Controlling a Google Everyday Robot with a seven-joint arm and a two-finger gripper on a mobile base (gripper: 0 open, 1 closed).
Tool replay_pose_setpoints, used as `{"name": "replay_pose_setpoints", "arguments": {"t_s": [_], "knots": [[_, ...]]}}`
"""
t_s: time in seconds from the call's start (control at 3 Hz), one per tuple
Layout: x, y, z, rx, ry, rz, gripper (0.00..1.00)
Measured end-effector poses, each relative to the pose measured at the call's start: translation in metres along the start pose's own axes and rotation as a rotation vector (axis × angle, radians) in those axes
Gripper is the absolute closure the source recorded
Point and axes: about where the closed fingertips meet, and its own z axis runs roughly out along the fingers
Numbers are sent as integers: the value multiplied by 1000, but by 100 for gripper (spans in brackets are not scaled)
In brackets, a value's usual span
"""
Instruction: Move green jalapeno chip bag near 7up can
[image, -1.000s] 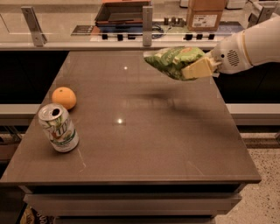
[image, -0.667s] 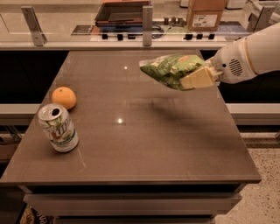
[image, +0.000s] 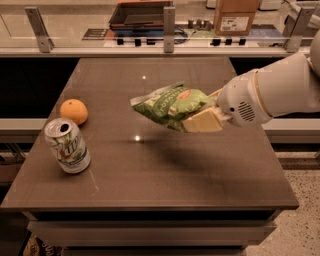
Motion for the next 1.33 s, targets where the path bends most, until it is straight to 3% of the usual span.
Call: {"name": "replay_pose_setpoints", "arguments": {"t_s": [0.67,1.0,1.33], "knots": [[9,60,37,-39,56,-68,100],[19,83,53,-54,87,-66,100],[19,85,54,-55,90,-70,82]]}}
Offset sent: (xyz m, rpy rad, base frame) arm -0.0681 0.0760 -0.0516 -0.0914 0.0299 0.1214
